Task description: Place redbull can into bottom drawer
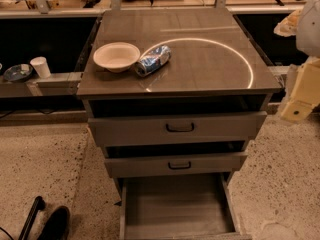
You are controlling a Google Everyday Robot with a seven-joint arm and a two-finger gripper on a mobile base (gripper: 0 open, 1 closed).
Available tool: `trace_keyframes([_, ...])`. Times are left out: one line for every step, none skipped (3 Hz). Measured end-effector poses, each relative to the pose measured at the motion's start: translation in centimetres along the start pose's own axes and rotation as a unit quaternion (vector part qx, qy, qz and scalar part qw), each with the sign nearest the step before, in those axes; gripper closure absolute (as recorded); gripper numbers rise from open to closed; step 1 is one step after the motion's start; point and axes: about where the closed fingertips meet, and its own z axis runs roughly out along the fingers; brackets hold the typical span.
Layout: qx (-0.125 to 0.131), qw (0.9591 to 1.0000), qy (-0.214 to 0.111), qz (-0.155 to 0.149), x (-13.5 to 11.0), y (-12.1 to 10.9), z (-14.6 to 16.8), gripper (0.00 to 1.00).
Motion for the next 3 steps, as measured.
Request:
trace_keyframes([0.000, 1.0000, 0.000, 0.000, 0.0, 0.0, 0.0, 0.00])
trace_keyframes([-0.004, 0.9991, 0.013, -0.039, -0.9, -0.6, 1.6, 0.00])
trace_keyframes([0.003, 0.9897, 0.022, -0.142, -4.3, -1.3, 5.1, 0.00])
